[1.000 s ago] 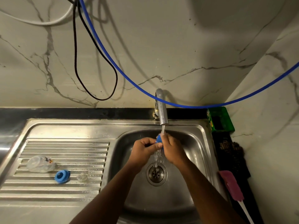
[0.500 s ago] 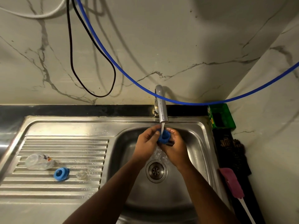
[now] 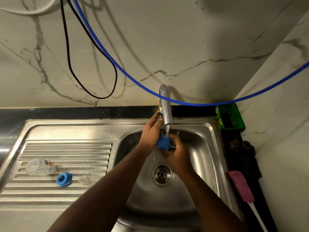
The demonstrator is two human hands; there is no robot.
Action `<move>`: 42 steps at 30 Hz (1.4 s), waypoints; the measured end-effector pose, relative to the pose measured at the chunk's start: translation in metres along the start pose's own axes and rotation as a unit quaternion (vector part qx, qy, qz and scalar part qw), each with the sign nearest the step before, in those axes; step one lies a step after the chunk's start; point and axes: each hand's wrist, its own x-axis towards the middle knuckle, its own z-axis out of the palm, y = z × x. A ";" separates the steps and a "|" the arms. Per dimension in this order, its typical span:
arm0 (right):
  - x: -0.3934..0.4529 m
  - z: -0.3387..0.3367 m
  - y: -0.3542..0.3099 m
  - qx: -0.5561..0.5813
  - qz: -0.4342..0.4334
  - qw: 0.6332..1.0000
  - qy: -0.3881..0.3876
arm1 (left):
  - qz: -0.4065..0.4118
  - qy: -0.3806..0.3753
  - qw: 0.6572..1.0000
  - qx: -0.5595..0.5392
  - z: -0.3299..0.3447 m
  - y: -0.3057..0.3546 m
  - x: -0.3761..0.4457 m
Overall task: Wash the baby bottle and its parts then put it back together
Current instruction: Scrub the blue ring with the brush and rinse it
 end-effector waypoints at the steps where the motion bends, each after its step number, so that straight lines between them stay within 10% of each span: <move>1: -0.001 0.000 0.001 0.005 0.000 1.000 0.006 | 0.001 0.000 1.000 0.008 0.000 -0.002 0.001; 22: -0.050 -0.007 0.009 -0.073 -0.071 0.995 0.022 | 0.033 -0.078 0.972 0.217 -0.027 -0.005 -0.014; 28: -0.080 -0.023 0.054 -0.399 0.185 0.886 -0.147 | 0.036 -0.056 0.902 0.427 -0.077 -0.092 -0.099; 33: -0.105 -0.020 0.025 -0.323 0.020 0.945 0.042 | 0.072 -0.031 0.869 0.488 -0.122 -0.154 -0.177; 38: -0.116 -0.014 0.047 -0.318 0.211 0.917 -0.119 | 0.050 0.030 0.867 0.495 -0.141 -0.172 -0.222; 42: -0.133 -0.005 0.046 -0.253 0.066 0.965 0.003 | 0.049 0.053 0.854 0.516 -0.152 -0.170 -0.247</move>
